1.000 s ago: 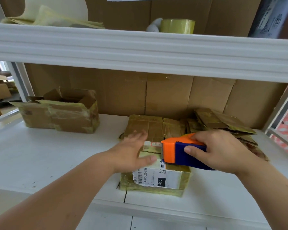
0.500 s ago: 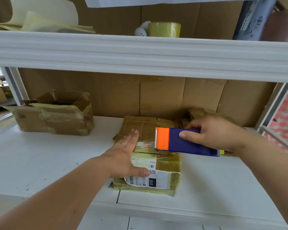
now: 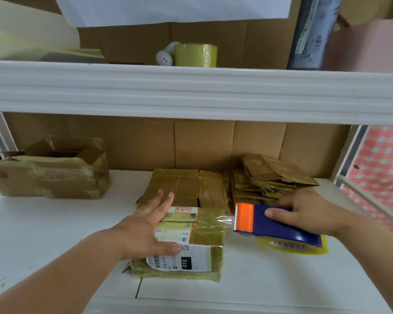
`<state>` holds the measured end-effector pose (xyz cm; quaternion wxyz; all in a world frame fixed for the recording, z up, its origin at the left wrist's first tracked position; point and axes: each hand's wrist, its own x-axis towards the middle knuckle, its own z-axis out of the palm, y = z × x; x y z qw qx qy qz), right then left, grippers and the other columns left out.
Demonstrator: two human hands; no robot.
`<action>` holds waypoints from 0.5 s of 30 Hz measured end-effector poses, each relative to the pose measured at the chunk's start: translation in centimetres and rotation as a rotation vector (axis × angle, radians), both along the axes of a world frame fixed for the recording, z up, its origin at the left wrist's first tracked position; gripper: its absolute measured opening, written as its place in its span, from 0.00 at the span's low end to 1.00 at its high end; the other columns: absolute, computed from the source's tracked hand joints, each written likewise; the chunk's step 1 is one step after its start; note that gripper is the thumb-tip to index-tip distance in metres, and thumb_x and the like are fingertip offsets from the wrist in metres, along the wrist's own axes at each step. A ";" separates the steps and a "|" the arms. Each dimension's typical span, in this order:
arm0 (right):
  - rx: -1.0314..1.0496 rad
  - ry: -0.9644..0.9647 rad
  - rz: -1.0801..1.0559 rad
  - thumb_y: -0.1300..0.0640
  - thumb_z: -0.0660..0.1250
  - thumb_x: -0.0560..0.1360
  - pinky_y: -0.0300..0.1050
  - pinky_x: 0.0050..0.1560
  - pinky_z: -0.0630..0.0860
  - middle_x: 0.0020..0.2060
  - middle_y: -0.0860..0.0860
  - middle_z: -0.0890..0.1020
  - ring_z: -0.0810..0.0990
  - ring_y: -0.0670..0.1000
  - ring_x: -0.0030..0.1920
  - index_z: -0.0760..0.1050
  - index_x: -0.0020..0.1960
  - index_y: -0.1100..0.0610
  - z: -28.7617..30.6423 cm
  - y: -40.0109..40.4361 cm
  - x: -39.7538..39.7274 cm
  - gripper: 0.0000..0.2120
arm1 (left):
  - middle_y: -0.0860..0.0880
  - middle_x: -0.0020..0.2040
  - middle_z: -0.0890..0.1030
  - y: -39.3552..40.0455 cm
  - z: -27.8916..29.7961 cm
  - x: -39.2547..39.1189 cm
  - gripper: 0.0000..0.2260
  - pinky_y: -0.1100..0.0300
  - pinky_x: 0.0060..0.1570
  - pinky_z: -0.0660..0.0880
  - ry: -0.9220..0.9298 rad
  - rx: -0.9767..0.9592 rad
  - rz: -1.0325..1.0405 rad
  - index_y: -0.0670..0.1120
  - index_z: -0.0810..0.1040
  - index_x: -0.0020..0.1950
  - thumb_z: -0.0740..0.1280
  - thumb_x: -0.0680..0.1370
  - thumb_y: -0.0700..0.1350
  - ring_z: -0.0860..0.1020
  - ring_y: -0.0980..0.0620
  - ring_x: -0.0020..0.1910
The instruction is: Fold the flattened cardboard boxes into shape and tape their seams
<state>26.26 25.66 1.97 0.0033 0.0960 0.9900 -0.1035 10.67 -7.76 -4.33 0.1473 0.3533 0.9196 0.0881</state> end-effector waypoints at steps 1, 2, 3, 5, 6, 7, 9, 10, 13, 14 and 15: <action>-0.014 -0.005 -0.001 0.23 0.49 0.64 0.41 0.40 0.71 0.34 0.47 0.80 0.77 0.44 0.37 0.80 0.41 0.51 -0.3 0.1 -0.1 0.35 | 0.62 0.73 0.23 -0.1 0.0 0.0 0.52 0.47 0.78 0.52 -0.010 0.002 0.005 0.75 0.23 0.64 0.65 0.62 0.79 0.37 0.53 0.79; -0.022 -0.018 -0.004 0.25 0.50 0.67 0.41 0.40 0.71 0.34 0.47 0.80 0.78 0.44 0.38 0.80 0.41 0.51 -0.5 0.2 -0.2 0.34 | 0.62 0.72 0.22 -0.1 0.0 0.1 0.51 0.47 0.78 0.54 -0.024 0.003 0.010 0.77 0.24 0.63 0.65 0.62 0.78 0.38 0.52 0.79; -0.027 -0.038 -0.009 0.26 0.51 0.70 0.40 0.40 0.71 0.36 0.47 0.81 0.79 0.45 0.39 0.80 0.42 0.50 -0.6 0.2 -0.3 0.31 | 0.63 0.71 0.21 -0.1 0.1 0.1 0.49 0.47 0.77 0.55 -0.036 0.002 0.011 0.78 0.26 0.63 0.65 0.62 0.78 0.39 0.52 0.79; -0.026 -0.060 -0.014 0.29 0.54 0.75 0.38 0.38 0.69 0.38 0.47 0.82 0.79 0.44 0.40 0.80 0.44 0.49 -1.0 0.1 -0.7 0.27 | 0.64 0.70 0.20 -0.2 0.2 0.1 0.46 0.47 0.77 0.55 -0.053 -0.010 0.005 0.81 0.28 0.63 0.65 0.63 0.78 0.38 0.52 0.79; -0.030 -0.066 -0.011 0.30 0.54 0.75 0.37 0.38 0.69 0.39 0.48 0.83 0.79 0.44 0.40 0.81 0.45 0.49 -1.2 0.0 -0.9 0.26 | 0.64 0.69 0.19 -0.2 0.3 0.1 0.45 0.47 0.77 0.54 -0.056 -0.025 0.001 0.81 0.29 0.62 0.64 0.64 0.78 0.37 0.52 0.79; -0.046 -0.075 -0.010 0.30 0.55 0.75 0.37 0.38 0.69 0.39 0.48 0.83 0.79 0.45 0.40 0.81 0.45 0.50 -1.5 0.0 -1.0 0.27 | 0.64 0.69 0.19 -0.1 0.3 0.0 0.45 0.47 0.78 0.52 -0.051 -0.046 -0.006 0.80 0.29 0.63 0.63 0.64 0.79 0.35 0.53 0.78; -0.101 -0.100 -0.020 0.30 0.56 0.75 0.37 0.39 0.71 0.40 0.47 0.83 0.80 0.45 0.41 0.81 0.46 0.49 -2.2 -0.2 -1.3 0.26 | 0.63 0.70 0.20 0.0 0.3 -0.2 0.48 0.48 0.78 0.49 -0.026 -0.103 -0.012 0.74 0.29 0.69 0.60 0.62 0.81 0.33 0.53 0.78; -0.122 -0.108 -0.022 0.30 0.56 0.76 0.36 0.40 0.72 0.41 0.46 0.83 0.81 0.44 0.42 0.81 0.47 0.48 -2.4 -0.3 -1.3 0.25 | 0.61 0.71 0.20 0.1 0.3 -0.4 0.51 0.48 0.78 0.47 -0.011 -0.145 -0.009 0.70 0.29 0.72 0.57 0.61 0.83 0.32 0.53 0.78; -0.168 -0.120 -0.015 0.30 0.56 0.76 0.35 0.41 0.74 0.42 0.44 0.84 0.81 0.43 0.43 0.81 0.50 0.46 -3.1 -0.4 -1.6 0.24 | 0.57 0.74 0.24 0.6 0.9 -0.5 0.58 0.43 0.76 0.37 0.047 -0.324 -0.005 0.61 0.29 0.76 0.50 0.56 0.86 0.29 0.51 0.76; -0.178 -0.124 -0.012 0.30 0.55 0.76 0.36 0.42 0.74 0.42 0.43 0.84 0.82 0.43 0.44 0.81 0.51 0.46 -3.3 -0.4 -1.7 0.25 | 0.57 0.75 0.25 0.9 1.3 -0.4 0.59 0.41 0.75 0.34 0.073 -0.390 -0.012 0.59 0.29 0.76 0.49 0.55 0.86 0.28 0.51 0.76; -0.182 -0.124 -0.010 0.30 0.55 0.76 0.37 0.43 0.76 0.42 0.44 0.84 0.82 0.43 0.44 0.81 0.52 0.47 -3.5 -0.4 -1.7 0.25 | 0.57 0.75 0.26 1.2 1.8 -0.2 0.60 0.39 0.74 0.32 0.102 -0.442 -0.021 0.57 0.30 0.77 0.48 0.55 0.86 0.27 0.51 0.75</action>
